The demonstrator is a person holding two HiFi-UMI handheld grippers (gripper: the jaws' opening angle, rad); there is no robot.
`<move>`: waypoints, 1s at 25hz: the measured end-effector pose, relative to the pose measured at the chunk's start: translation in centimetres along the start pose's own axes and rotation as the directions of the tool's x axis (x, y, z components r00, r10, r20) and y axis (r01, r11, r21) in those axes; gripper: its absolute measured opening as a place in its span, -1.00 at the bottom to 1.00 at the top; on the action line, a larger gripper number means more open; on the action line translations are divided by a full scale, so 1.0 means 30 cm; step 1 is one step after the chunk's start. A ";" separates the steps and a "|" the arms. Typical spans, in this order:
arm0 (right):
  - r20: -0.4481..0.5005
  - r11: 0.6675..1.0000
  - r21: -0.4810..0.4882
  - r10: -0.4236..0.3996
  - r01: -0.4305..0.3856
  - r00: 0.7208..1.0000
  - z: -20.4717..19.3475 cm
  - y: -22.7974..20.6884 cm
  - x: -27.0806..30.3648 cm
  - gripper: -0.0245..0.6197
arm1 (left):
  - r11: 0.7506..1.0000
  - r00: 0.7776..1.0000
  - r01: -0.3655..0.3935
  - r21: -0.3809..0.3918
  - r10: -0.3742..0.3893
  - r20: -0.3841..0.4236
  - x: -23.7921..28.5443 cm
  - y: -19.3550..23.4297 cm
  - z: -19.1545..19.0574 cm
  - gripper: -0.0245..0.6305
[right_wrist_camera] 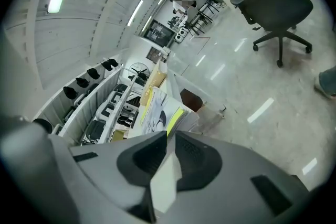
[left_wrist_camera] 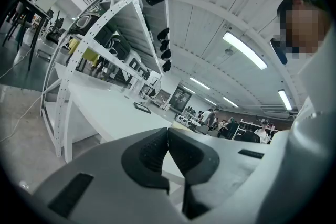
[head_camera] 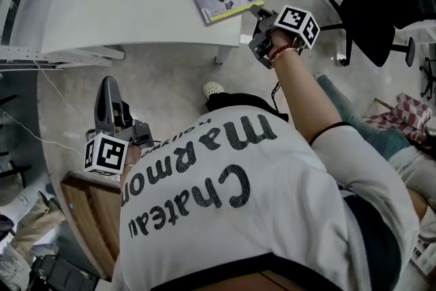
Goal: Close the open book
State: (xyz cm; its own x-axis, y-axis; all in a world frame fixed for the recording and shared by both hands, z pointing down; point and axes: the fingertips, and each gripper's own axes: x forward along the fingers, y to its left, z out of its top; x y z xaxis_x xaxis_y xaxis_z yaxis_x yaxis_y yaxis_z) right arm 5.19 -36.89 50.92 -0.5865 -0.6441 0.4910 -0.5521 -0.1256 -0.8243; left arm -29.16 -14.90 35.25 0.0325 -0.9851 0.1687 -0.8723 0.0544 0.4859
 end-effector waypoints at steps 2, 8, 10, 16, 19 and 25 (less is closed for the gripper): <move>0.012 1.000 0.008 -0.005 0.005 1.000 0.012 -0.012 -0.007 -0.80 | 1.000 1.000 0.004 0.009 -0.004 0.000 -0.002 0.001 0.001 -0.85; 0.046 1.000 0.022 -0.006 0.005 0.999 0.042 -0.027 -0.039 -0.80 | 1.000 1.000 -0.002 0.006 0.002 0.019 -0.031 -0.010 0.009 -0.85; 0.068 1.000 0.021 0.001 -0.003 0.998 0.060 -0.017 -0.059 -0.80 | 1.000 1.000 -0.003 0.007 0.003 0.023 -0.046 -0.013 0.011 -0.85; 0.193 0.998 0.048 0.023 -0.033 0.981 0.150 0.022 -0.170 -0.80 | 0.999 0.998 0.027 0.020 -0.028 0.049 -0.076 -0.052 0.030 -0.85; 0.255 0.998 -0.022 0.066 -0.062 0.965 0.179 0.102 -0.244 -0.80 | 0.998 0.996 0.059 0.037 -0.061 0.059 -0.087 -0.087 0.047 -0.85; 0.302 0.946 -0.310 0.195 -0.097 0.933 0.145 0.340 -0.398 -0.80 | 0.991 0.988 0.114 0.075 -0.121 0.100 -0.143 -0.156 0.089 -0.85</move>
State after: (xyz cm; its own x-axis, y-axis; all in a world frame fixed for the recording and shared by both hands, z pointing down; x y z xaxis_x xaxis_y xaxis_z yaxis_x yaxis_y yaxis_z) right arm 9.14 -33.77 35.42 -0.4757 -0.8536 0.2123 -0.6489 0.1777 -0.7398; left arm -26.52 -11.38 29.97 0.0886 -0.9958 0.0218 -0.8971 -0.0702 0.4363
